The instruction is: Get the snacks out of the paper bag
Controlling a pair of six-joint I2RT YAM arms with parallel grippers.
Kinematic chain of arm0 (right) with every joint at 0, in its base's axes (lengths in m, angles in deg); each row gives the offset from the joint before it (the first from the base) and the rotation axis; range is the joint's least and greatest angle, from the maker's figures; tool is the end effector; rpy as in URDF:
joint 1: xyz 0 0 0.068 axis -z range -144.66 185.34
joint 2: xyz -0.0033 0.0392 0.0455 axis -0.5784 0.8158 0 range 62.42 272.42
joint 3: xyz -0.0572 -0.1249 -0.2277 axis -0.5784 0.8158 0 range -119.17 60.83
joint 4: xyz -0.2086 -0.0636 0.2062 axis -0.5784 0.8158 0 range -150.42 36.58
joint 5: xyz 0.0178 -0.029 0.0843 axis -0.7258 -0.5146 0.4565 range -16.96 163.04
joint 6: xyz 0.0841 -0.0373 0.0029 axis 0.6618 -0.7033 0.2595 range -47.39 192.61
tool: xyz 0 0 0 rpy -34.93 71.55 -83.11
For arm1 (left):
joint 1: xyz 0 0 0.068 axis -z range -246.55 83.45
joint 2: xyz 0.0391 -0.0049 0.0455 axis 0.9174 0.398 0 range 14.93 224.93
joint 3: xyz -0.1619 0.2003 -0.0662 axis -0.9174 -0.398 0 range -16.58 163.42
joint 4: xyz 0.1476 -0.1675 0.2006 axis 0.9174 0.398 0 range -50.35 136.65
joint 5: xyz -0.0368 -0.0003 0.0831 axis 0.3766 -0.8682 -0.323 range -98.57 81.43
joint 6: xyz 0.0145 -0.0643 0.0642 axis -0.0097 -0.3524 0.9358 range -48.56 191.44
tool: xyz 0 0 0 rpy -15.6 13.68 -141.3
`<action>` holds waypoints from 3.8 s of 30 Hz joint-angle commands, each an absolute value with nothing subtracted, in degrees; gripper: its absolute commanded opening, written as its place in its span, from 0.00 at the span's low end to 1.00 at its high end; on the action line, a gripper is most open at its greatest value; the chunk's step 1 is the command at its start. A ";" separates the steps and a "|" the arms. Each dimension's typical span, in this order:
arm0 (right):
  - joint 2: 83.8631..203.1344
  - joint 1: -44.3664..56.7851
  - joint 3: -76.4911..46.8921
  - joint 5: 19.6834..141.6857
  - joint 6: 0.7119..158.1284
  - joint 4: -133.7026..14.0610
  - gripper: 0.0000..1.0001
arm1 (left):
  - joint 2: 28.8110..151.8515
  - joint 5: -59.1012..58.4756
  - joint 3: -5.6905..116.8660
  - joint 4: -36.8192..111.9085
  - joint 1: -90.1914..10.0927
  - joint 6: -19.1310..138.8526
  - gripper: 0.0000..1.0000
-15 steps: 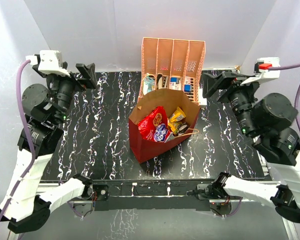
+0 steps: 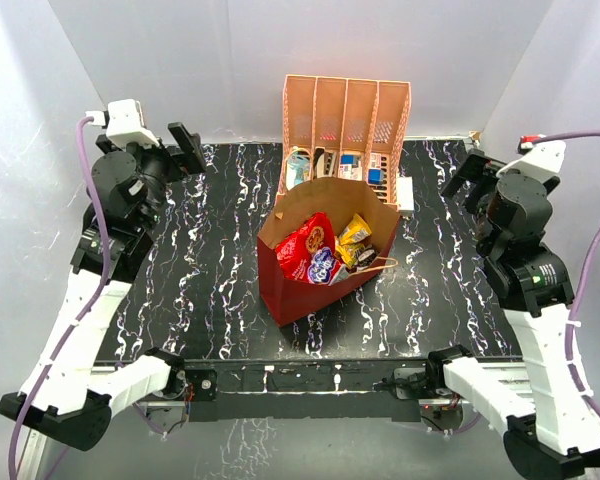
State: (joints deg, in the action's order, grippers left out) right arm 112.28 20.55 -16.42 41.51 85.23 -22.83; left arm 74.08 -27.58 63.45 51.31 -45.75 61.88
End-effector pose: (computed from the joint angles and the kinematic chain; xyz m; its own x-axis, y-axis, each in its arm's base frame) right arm 0.2264 0.0149 0.4691 -0.1057 0.1647 -0.9807 0.3109 0.9422 0.1248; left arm 0.2753 -0.0758 0.5162 0.1418 -0.2219 -0.9647 0.0597 0.9747 -0.2154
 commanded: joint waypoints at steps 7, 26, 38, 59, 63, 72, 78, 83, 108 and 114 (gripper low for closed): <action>102.86 31.70 -8.28 64.05 93.11 -19.32 0.98 | 72.59 -27.03 53.78 40.80 -43.86 57.19 0.98; 102.27 34.23 3.78 108.78 115.21 -27.45 0.98 | 63.42 -41.56 40.04 26.29 -29.95 67.17 0.98; 106.61 32.14 3.75 108.24 124.59 -31.63 0.98 | 62.89 -44.60 37.65 24.38 -28.40 67.66 0.98; 116.91 7.77 -8.85 86.09 122.93 -5.09 0.98 | 66.10 -43.71 36.27 23.74 -28.38 67.55 0.98; 114.22 7.77 -10.18 88.38 125.34 -4.18 0.98 | 67.01 -43.81 36.20 23.66 -28.40 67.74 0.98; 107.66 7.78 -4.29 94.41 135.47 -13.49 0.98 | 67.82 -43.80 36.21 23.65 -28.40 67.89 0.98; 103.07 7.77 -1.63 90.26 141.22 -18.12 0.85 | 67.28 -43.94 35.98 23.52 -28.38 67.85 0.98; 97.93 7.75 3.29 83.82 146.34 -21.72 0.68 | 66.89 -43.65 35.86 23.63 -28.40 67.31 0.99; 94.39 7.81 10.00 80.62 158.08 -33.50 0.42 | 66.17 -43.38 35.39 23.49 -28.27 66.78 0.98; 95.75 7.80 11.03 85.94 165.00 -33.66 0.42 | 66.59 -43.21 35.46 23.56 -28.23 66.61 0.98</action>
State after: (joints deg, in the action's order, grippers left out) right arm 94.82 8.00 10.25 82.54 159.28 -29.72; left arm 67.35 -43.69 35.89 25.91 -28.53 66.93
